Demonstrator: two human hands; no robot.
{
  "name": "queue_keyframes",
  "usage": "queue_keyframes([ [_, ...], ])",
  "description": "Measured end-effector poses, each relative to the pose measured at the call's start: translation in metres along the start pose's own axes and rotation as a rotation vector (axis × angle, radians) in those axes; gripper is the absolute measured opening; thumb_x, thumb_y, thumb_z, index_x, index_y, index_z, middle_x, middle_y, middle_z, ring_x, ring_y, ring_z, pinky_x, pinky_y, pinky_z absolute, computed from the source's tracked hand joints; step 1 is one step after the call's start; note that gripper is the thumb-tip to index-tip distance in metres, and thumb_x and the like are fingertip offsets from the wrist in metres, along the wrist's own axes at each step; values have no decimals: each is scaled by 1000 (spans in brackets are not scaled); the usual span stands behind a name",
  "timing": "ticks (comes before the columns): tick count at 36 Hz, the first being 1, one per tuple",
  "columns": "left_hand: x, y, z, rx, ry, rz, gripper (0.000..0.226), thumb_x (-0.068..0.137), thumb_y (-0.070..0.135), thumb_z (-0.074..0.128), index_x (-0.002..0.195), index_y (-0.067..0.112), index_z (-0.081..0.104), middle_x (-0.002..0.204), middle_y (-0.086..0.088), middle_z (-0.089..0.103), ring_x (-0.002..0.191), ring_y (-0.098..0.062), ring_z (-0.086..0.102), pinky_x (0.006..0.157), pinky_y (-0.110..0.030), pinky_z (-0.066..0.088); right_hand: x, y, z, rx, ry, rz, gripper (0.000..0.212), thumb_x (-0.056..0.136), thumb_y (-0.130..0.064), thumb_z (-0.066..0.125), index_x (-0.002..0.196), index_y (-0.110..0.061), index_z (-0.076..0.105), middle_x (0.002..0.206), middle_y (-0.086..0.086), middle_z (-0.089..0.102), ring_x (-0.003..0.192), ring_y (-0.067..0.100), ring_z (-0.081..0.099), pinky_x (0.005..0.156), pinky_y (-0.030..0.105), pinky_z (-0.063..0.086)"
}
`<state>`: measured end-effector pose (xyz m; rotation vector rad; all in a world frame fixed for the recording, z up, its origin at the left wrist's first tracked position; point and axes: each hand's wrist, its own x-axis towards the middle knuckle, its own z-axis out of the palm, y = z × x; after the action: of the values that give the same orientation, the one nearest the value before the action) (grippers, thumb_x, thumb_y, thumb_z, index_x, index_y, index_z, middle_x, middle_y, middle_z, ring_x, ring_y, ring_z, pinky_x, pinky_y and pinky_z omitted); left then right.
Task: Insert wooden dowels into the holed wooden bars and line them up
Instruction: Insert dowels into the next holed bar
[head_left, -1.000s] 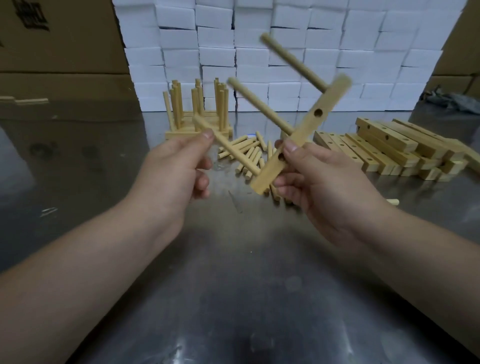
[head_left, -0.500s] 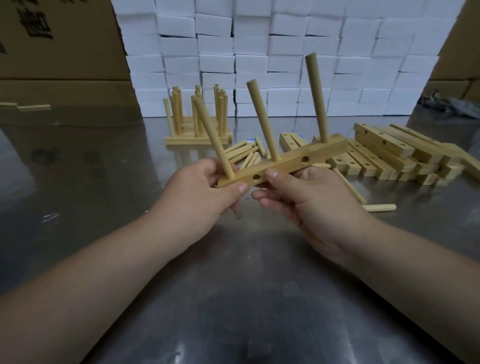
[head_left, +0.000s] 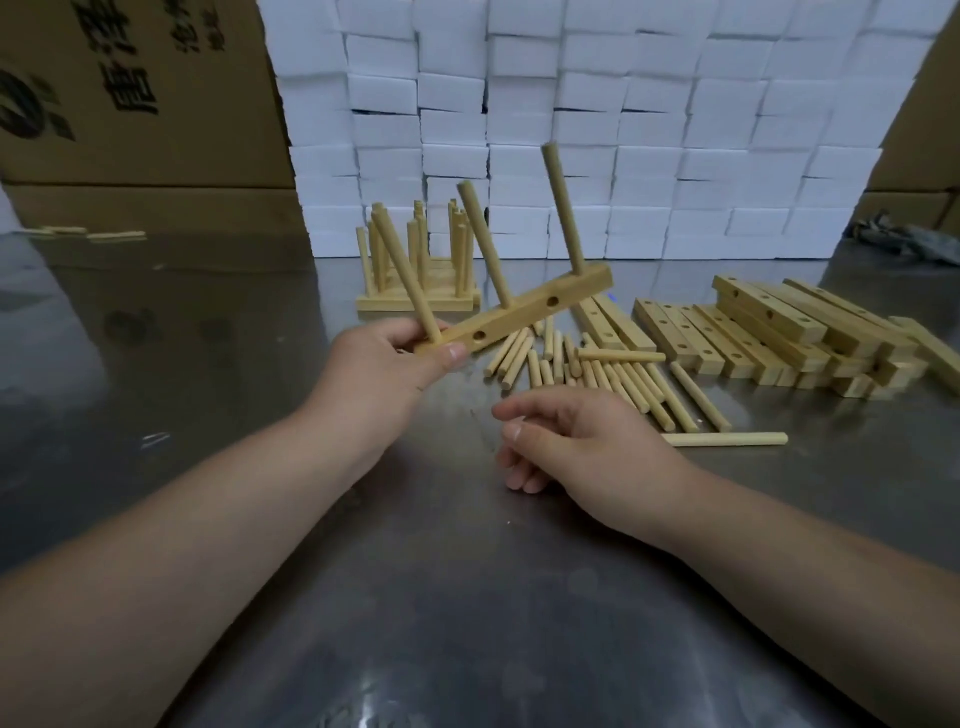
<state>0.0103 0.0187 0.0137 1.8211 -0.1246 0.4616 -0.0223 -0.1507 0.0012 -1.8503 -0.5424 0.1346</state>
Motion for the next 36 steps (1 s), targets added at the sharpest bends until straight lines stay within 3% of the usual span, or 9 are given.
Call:
queue_keyframes([
  [7,55,-12,-29,186,-38,-76,10,76,29,73,74,36,67,79,21,65,76,7,55,63,-13,36,1,1,-1,-9,-30,23,19,93,-13,53,90,-32,57,69,-1,68,62,6,64,61,17,52],
  [15,115,-60,-62,413,52,-209,25,78,31,72,101,21,70,76,13,56,70,-3,47,58,-18,33,5,8,-2,-11,-43,35,16,92,-16,54,89,-31,59,67,-5,68,64,6,65,61,17,51],
  [22,137,-78,-61,516,-69,-283,24,75,33,74,97,26,70,75,10,56,67,-6,48,55,-21,33,5,10,-3,-15,-56,27,13,90,-20,55,89,-32,60,69,-5,67,64,4,64,62,16,51],
  [25,144,-80,-58,544,-71,-317,25,76,34,73,99,24,69,68,5,56,61,-9,48,53,-22,36,6,11,-3,-54,-53,12,11,89,-22,56,89,-32,61,73,-1,69,67,8,65,67,23,54],
  [30,151,-83,-49,579,-11,-312,50,79,34,72,120,11,58,65,3,49,58,-11,46,52,-22,36,6,13,-3,-78,-51,1,11,89,-24,57,89,-34,60,77,-4,69,69,7,66,68,24,54],
  [33,153,-80,-43,657,14,-300,51,78,36,71,117,7,57,69,1,51,60,-14,47,53,-24,37,5,14,-3,-63,-55,-1,11,89,-23,57,89,-33,61,78,-6,69,67,5,65,64,18,52],
  [36,156,-79,-37,706,11,-311,45,79,36,70,111,6,61,84,-6,62,70,-20,52,62,-29,43,6,14,-4,-59,-55,-2,10,89,-24,57,89,-33,61,77,-7,68,66,4,65,63,17,50],
])
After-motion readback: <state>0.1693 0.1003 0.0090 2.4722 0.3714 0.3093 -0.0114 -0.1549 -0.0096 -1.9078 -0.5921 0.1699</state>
